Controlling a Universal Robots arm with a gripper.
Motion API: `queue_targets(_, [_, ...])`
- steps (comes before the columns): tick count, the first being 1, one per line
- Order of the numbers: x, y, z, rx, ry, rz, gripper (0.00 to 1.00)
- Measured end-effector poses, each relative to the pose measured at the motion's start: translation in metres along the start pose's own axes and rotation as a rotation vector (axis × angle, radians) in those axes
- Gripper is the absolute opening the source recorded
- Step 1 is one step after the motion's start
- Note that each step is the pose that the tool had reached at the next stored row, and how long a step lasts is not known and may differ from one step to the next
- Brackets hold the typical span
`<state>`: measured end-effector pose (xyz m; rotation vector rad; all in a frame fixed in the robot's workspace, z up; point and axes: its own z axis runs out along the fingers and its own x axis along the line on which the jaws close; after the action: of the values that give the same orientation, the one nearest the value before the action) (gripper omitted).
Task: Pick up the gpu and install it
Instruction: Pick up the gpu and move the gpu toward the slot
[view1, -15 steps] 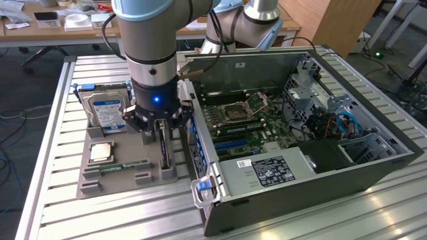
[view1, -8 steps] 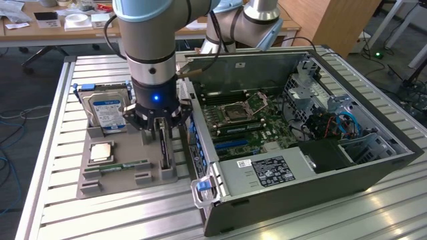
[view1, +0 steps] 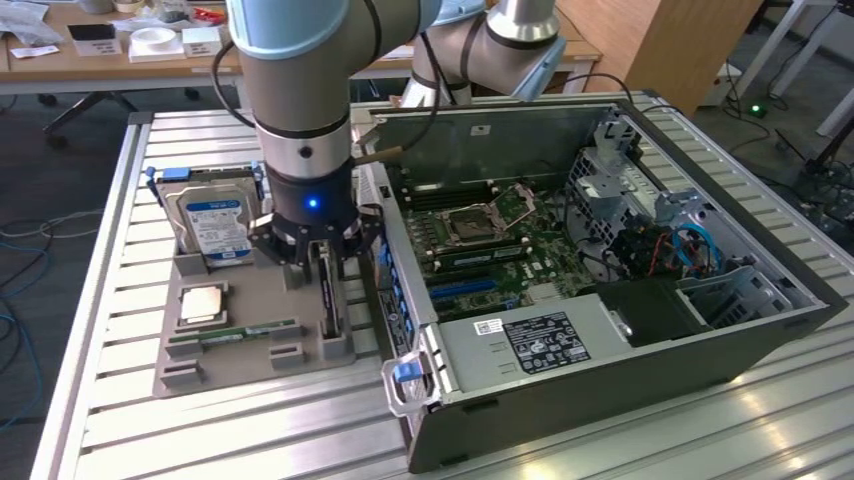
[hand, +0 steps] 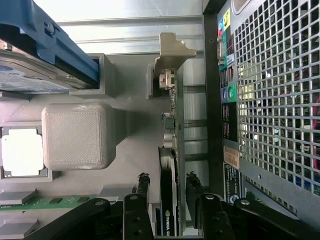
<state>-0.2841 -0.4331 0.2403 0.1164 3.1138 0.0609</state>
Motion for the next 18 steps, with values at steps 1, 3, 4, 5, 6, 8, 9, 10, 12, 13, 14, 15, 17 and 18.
queue_targets(1, [0.0,0.0001,0.0013,0.0001,0.0,0.0,0.43])
queue_targets(3, [0.0001,0.0002,0.0037,0.0001,0.0,0.0,0.43])
queue_targets(4, [0.0001,0.0003,0.0049,0.0,-0.0001,0.0,0.43])
queue_targets(5, [0.0002,0.0003,0.0058,0.0001,0.0,0.0,0.43])
queue_targets(6, [0.0002,0.0003,0.0066,0.0,-0.0001,0.0,0.43])
queue_targets(8, [-0.0003,0.0004,0.0076,0.0003,0.0006,0.0,0.43])
queue_targets(9, [-0.0007,0.0005,0.008,0.0005,0.0008,0.001,0.43])
queue_targets(10, [-0.0008,0.0005,0.0081,0.0005,0.0005,0.001,0.43])
queue_targets(12, [-0.0011,0.0004,0.0082,0.0003,0.0003,0.0,0.43])
queue_targets(13, [-0.0012,0.0004,0.0083,0.0002,0.0001,0.0,0.43])
queue_targets(14, [-0.0012,0.0004,0.0085,0.0001,0.0001,0.0,0.43])
queue_targets(15, [-0.0012,0.0004,0.0087,0.0,0.0001,0.0,0.43])
queue_targets(17, [-0.0014,0.0004,0.0088,-0.0002,0.0,-0.001,0.35])
queue_targets(18, [-0.0013,0.0004,0.0088,-0.0002,0.0,-0.001,0.35])
